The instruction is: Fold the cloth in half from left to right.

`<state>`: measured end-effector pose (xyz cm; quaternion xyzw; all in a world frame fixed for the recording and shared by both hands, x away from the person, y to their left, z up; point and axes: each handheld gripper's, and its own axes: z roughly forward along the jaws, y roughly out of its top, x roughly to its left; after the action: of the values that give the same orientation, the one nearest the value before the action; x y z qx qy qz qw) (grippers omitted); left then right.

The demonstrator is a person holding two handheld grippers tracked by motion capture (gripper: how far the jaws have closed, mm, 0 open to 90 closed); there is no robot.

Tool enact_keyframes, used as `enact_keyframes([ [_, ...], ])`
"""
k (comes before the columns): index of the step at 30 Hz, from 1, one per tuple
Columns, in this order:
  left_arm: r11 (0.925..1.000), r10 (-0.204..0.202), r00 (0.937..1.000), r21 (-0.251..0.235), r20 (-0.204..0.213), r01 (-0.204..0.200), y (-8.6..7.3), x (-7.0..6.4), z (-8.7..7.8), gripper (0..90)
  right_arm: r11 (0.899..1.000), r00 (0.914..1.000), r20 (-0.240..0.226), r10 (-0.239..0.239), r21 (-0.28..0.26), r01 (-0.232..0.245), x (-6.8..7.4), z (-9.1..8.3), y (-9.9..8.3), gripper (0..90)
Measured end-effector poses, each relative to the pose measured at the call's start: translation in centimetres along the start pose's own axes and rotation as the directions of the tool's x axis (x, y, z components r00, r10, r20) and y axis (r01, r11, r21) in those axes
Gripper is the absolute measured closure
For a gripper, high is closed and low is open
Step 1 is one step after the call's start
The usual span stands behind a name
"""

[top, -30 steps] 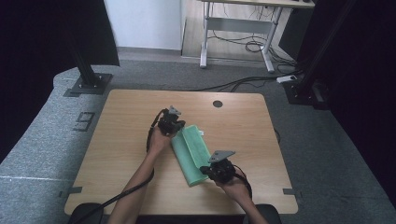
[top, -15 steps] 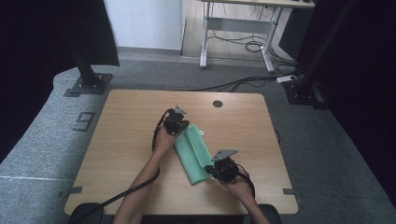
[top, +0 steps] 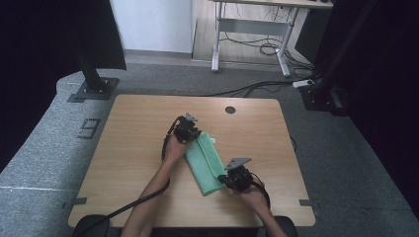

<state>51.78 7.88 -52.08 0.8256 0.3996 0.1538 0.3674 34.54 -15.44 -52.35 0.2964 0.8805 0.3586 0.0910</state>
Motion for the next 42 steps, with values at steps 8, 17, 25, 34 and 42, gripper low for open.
enact_keyframes([
  [8,0.9996,-0.005,1.0000,-0.029,0.008,0.005,0.5,0.4,-1.5,41.8,0.999,0.9995,-0.019,0.024,-0.038,-0.025,-0.3,-1.0,0.4,77.3],
  [17,0.9989,0.016,0.9997,-0.045,0.018,-0.015,0.5,0.3,-3.5,33.4,0.996,0.9982,0.040,0.045,-0.077,-0.042,-1.1,-2.3,0.8,59.5],
  [25,0.9987,0.037,0.9989,-0.035,0.031,-0.036,-1.1,0.0,-5.0,25.7,0.998,0.9958,0.077,0.049,-0.049,-0.045,-1.7,-1.4,1.1,55.6],
  [34,0.9996,0.026,0.9988,0.012,0.040,-0.026,-4.2,-0.4,-5.0,16.1,0.997,0.9861,0.151,0.069,0.014,-0.072,-3.3,-0.1,0.1,51.8],
  [42,0.9962,0.045,0.9988,0.074,0.019,-0.046,-6.1,-1.1,-4.1,14.0,0.995,0.9877,0.142,0.065,0.061,-0.074,-3.6,0.7,-0.6,47.7],
])
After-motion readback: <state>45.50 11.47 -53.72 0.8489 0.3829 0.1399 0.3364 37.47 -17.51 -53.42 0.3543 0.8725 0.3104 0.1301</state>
